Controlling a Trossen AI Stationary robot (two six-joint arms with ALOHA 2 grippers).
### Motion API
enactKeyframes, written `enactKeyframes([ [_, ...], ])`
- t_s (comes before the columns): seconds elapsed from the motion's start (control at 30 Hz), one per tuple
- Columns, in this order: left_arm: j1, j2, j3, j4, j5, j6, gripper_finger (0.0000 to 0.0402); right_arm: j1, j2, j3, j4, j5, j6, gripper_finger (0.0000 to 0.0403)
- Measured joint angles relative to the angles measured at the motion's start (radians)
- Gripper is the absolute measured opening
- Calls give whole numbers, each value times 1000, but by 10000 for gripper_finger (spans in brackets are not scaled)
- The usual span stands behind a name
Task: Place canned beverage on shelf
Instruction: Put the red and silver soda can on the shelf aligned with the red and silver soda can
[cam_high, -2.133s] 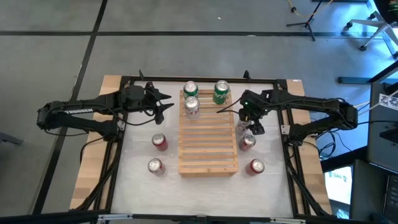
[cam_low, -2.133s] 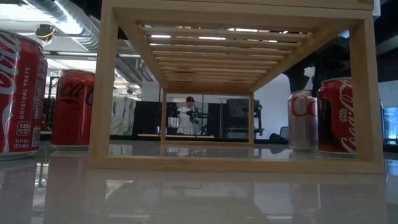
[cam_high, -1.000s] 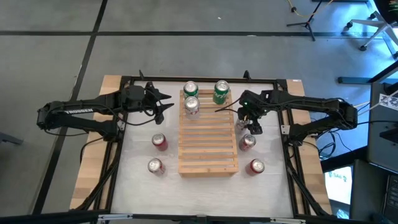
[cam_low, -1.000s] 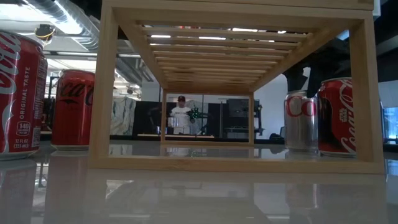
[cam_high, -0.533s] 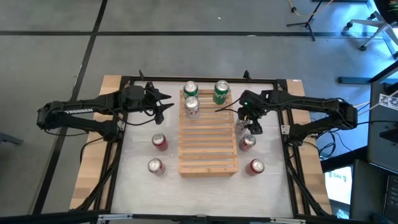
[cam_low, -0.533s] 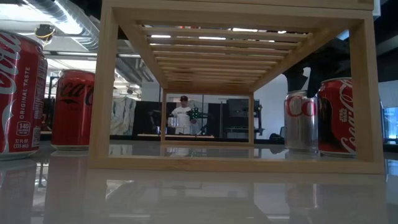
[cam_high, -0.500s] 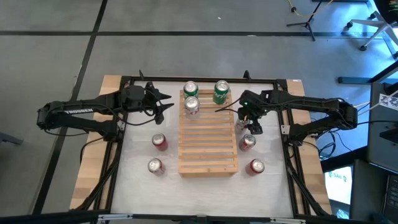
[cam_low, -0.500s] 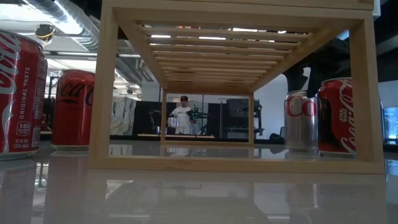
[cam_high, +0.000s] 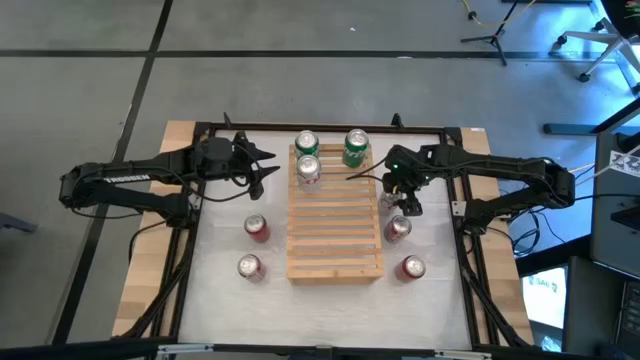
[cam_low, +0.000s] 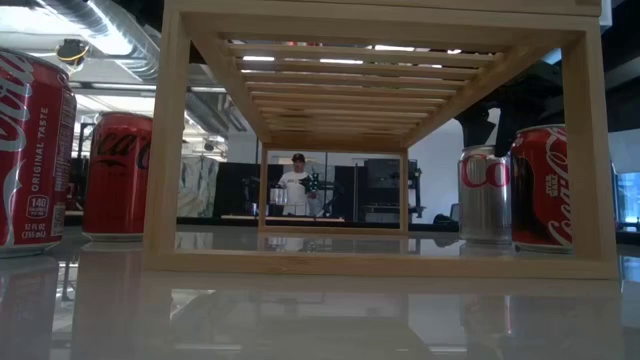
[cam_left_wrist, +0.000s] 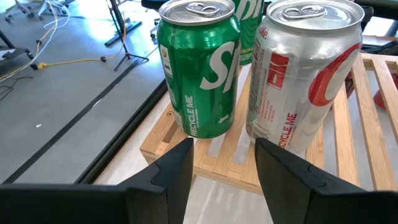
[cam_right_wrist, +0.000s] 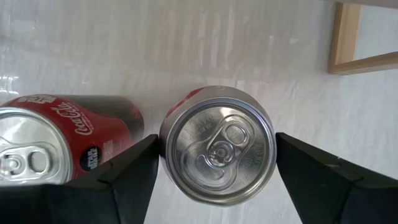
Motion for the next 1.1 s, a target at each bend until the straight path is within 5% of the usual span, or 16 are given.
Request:
enactKeyframes([
  [1.1,0,0,0,0,0,0,163,0,0,1,4,18,25,306],
])
